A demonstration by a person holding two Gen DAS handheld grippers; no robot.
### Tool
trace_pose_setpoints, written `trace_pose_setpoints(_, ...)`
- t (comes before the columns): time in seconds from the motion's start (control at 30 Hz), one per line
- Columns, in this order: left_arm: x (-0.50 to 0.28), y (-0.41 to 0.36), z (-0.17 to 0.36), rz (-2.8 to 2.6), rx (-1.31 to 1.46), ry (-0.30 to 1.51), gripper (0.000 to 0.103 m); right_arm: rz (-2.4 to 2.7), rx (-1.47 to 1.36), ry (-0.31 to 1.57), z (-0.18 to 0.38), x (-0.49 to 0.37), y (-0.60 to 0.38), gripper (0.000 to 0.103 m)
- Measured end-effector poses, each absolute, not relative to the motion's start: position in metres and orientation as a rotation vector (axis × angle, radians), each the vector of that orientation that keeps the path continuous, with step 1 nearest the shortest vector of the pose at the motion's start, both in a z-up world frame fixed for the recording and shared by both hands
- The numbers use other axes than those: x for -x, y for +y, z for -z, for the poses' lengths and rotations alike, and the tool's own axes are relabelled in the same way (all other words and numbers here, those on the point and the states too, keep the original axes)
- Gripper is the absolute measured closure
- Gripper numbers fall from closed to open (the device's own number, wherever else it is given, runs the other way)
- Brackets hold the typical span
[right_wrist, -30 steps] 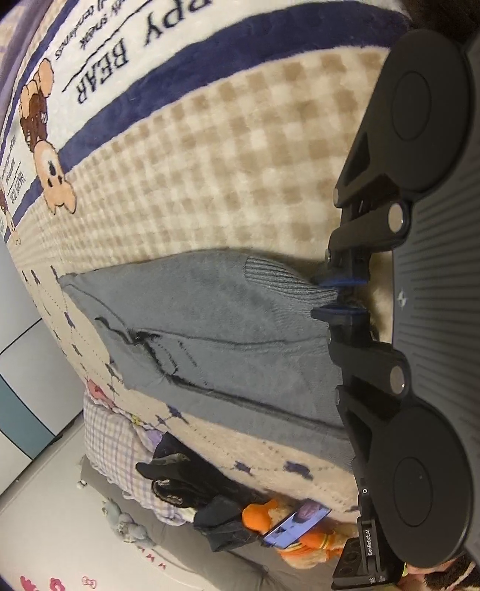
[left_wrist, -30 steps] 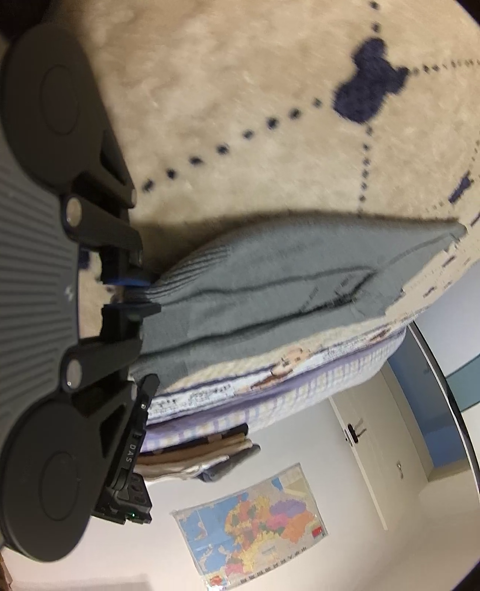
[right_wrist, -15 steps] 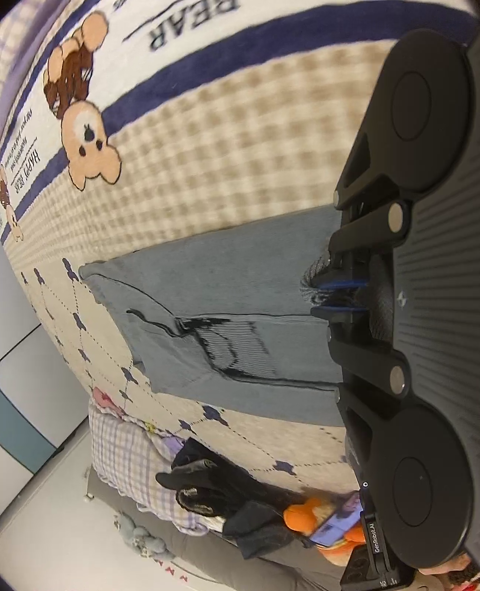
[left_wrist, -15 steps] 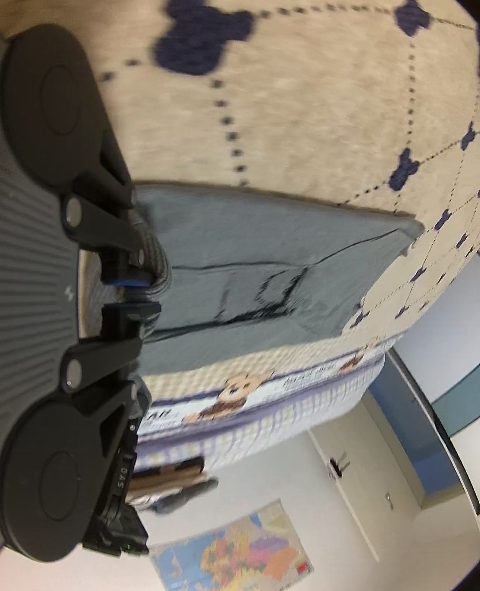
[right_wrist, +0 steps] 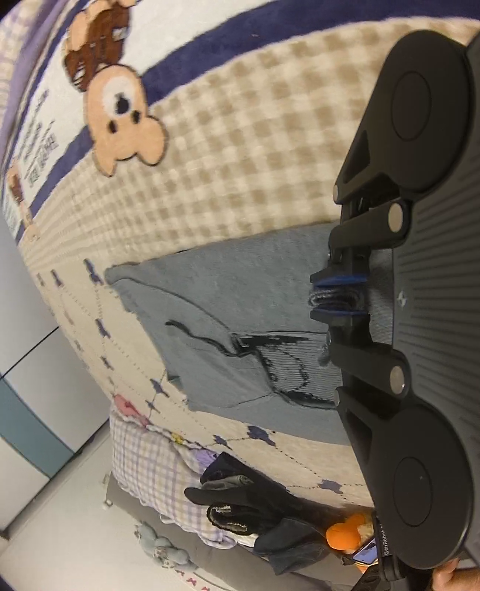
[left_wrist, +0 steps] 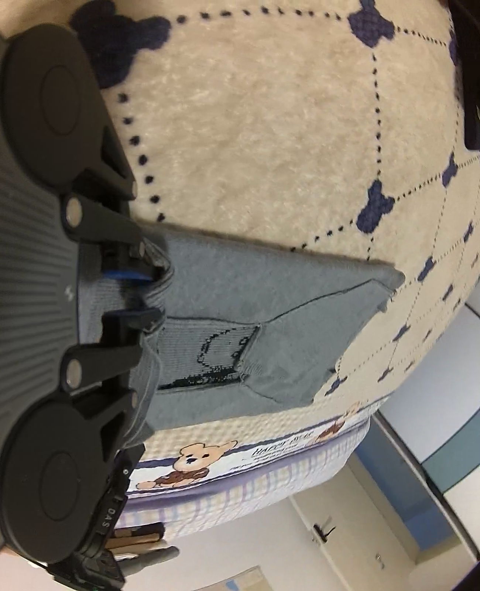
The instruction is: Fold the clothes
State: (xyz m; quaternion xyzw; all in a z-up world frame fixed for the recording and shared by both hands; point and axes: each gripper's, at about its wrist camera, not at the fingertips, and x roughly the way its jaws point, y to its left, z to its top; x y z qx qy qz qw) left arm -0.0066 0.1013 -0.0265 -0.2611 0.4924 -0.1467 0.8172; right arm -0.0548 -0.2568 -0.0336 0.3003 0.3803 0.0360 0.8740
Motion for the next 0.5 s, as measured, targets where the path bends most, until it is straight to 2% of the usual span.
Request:
trace_pose_setpoints(0.07,0.006,0.099,0.016,0.304,0.564,1.049,0.073,-0.084,-0.632,0.762,0.028,0.058,-0.261,0.075)
trace_pose_setpoints(0.1,0.006,0.098,0.01,0.3,0.561,1.041,0.068,-0.09,-0.636,0.749,0.026,0.059,-0.263,0.073)
trace_pose_setpoints(0.17,0.006,0.096,-0.004,0.287,0.548,1.017,0.063,-0.09,-0.628,0.728,0.022,0.061,-0.264,0.072)
trace_pose_setpoints(0.23,0.005,0.095,-0.013,0.271,0.54,1.004,0.062,-0.082,-0.613,0.717,0.019,0.062,-0.263,0.071)
trace_pose_setpoints(0.37,0.007,0.093,-0.015,0.267,0.521,0.973,0.054,-0.085,-0.594,0.736,0.022,0.062,-0.259,0.07)
trace_pose_setpoints(0.5,0.011,0.09,0.002,0.288,0.396,0.947,0.055,-0.068,-0.532,0.767,0.029,0.06,-0.252,0.07)
